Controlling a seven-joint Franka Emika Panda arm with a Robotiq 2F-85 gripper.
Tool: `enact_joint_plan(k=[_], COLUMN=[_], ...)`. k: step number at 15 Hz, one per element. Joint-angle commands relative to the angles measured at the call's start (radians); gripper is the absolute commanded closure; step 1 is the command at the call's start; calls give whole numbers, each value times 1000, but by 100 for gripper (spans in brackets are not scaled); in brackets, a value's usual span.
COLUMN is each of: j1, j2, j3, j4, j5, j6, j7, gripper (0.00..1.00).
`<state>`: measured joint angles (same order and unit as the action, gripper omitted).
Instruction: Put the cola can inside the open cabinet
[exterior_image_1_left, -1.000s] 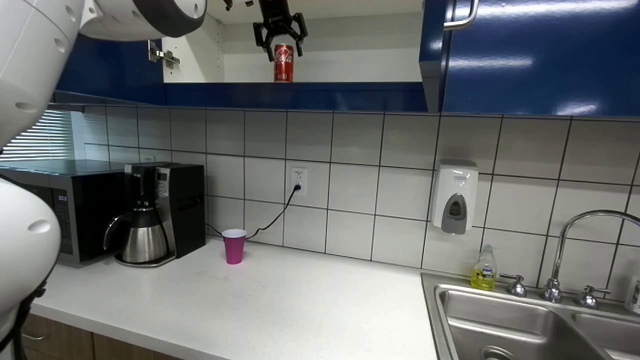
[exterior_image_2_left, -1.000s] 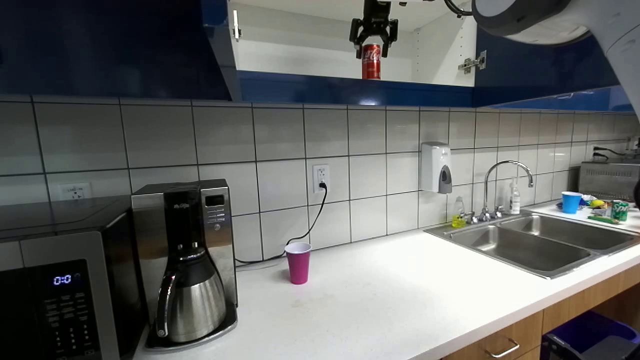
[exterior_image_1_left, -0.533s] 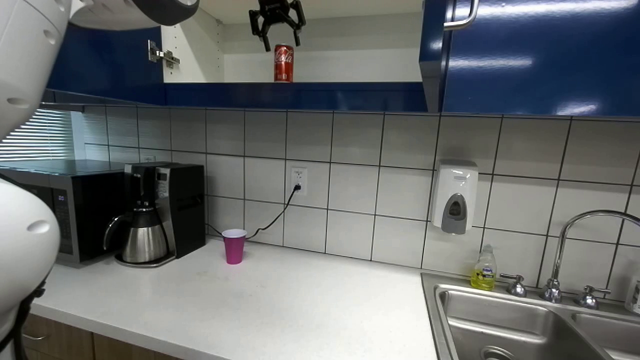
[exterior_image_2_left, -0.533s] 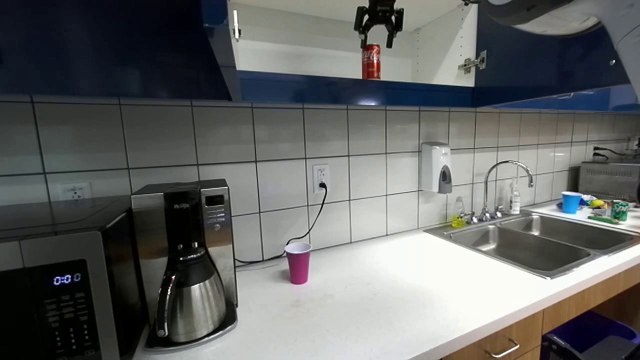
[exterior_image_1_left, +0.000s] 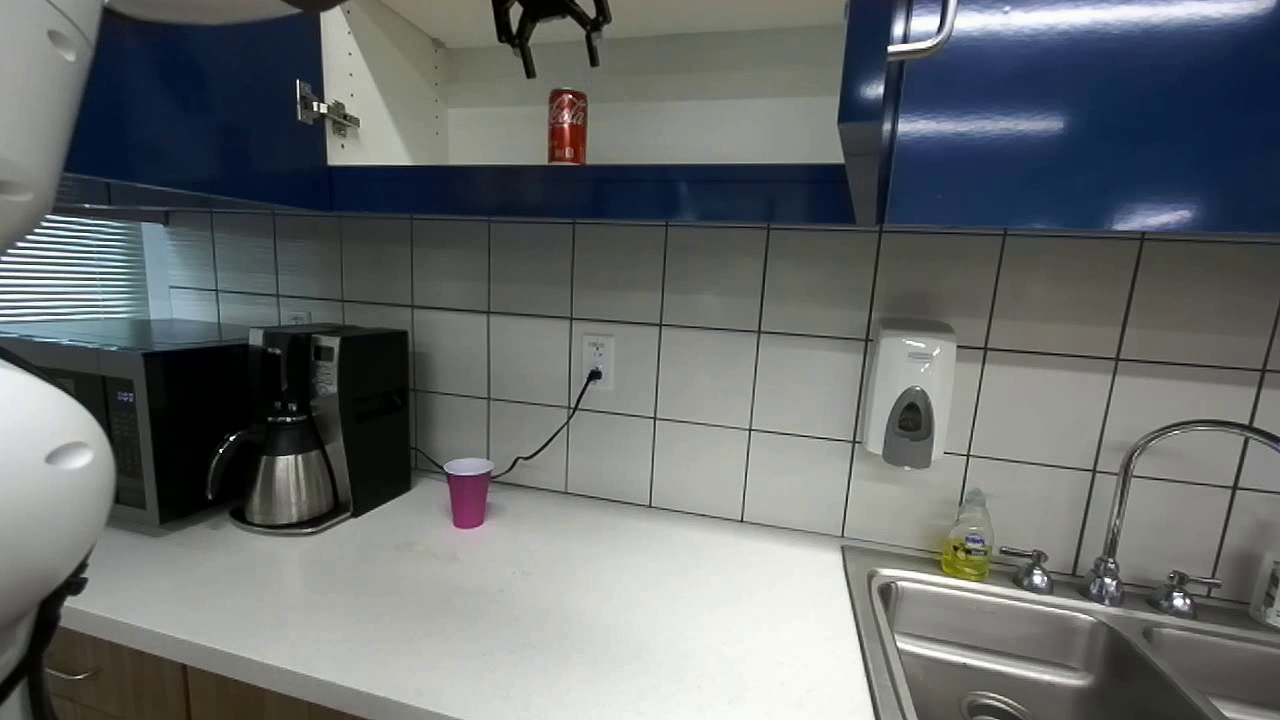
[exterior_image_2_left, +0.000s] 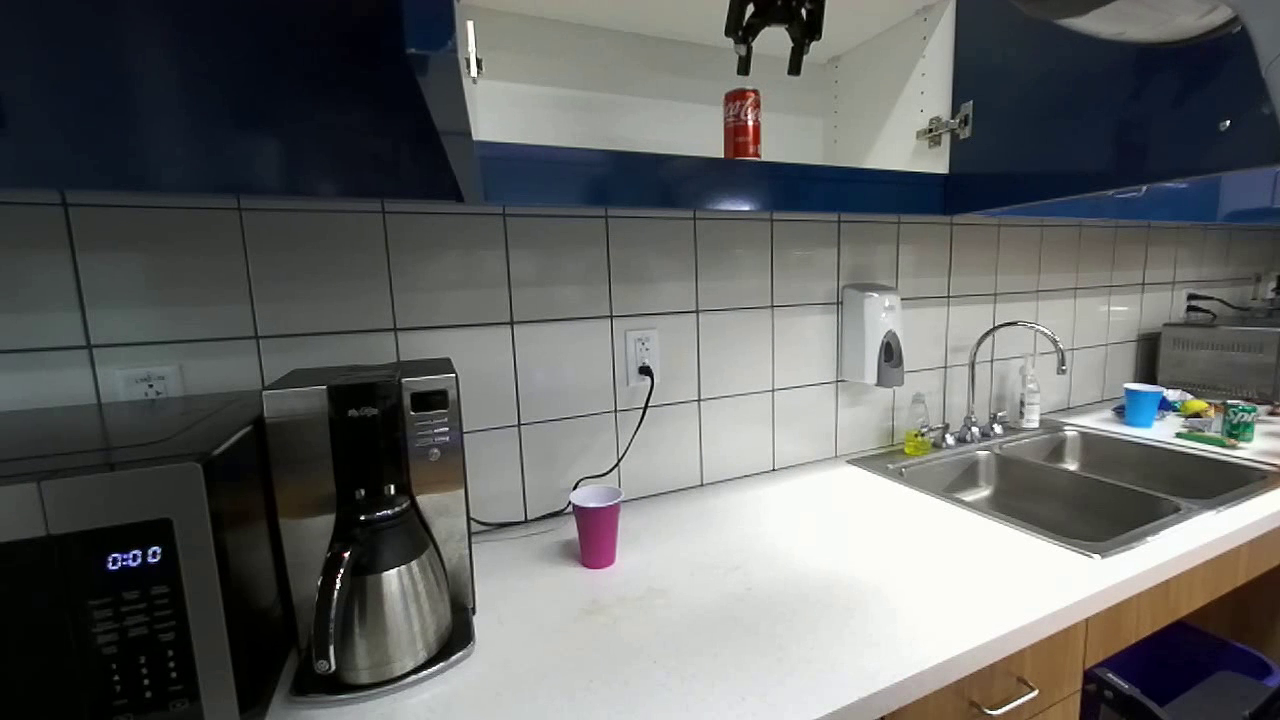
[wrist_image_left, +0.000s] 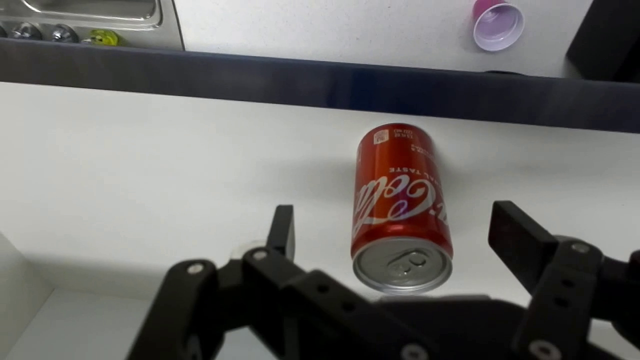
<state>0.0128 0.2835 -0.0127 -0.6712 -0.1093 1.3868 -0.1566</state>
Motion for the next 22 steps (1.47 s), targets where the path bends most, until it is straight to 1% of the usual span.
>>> enact_joint_plan(k=[1,4,14,18,22], j1=[-16,-9,2,3,12], j2=[-101,-177,-471,-574,-654], j3=[9,7,-2,-3,-14], j4=[-117,-226,-723,-936,-1159], j5=[36,34,13,-1,-17], j6=[-28,-31,14,71,182], j7=[-68,-114,-236,-260,-261], gripper=[0,0,0,0,0])
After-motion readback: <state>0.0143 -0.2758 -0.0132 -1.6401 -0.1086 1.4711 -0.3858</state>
